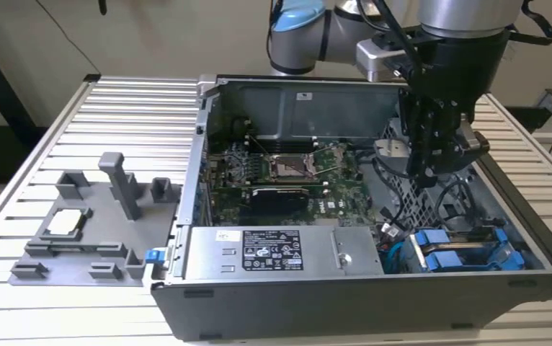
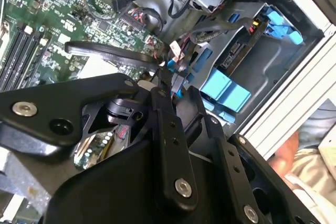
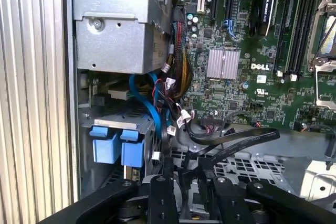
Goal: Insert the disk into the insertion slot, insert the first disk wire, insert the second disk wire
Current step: 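Insert the first disk wire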
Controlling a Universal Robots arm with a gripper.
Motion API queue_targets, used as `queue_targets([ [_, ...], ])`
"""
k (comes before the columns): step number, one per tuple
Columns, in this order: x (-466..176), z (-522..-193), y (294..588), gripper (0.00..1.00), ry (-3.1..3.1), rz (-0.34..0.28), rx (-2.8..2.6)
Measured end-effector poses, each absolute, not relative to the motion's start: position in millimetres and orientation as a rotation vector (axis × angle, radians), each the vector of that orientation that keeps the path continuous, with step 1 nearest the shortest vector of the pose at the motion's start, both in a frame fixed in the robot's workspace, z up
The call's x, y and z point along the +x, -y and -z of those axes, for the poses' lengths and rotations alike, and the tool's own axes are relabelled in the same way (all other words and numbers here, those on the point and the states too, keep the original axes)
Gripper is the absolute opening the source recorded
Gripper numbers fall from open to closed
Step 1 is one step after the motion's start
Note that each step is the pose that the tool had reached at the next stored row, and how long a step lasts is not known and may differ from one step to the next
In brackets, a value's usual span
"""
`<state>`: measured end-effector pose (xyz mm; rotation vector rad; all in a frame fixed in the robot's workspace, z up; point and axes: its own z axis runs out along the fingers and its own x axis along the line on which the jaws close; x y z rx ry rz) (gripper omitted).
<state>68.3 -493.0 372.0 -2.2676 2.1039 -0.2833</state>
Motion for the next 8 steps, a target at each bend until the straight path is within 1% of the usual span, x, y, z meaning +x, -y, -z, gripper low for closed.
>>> queue_targets([
  [2,68.2,-372.0,493.0,0.33,-2.104,0.283,-2.267],
  [3,68.2,-372.0,493.0,0.31,-2.104,0.283,-2.268],
  [4,68.2,-372.0,493.0,0.31,-2.104,0.283,-2.268],
  [5,68.2,-372.0,493.0,0.24,-2.104,0.283,-2.267],
  [8,68.2,-372.0,493.0,0.24,-2.104,0.283,-2.268],
])
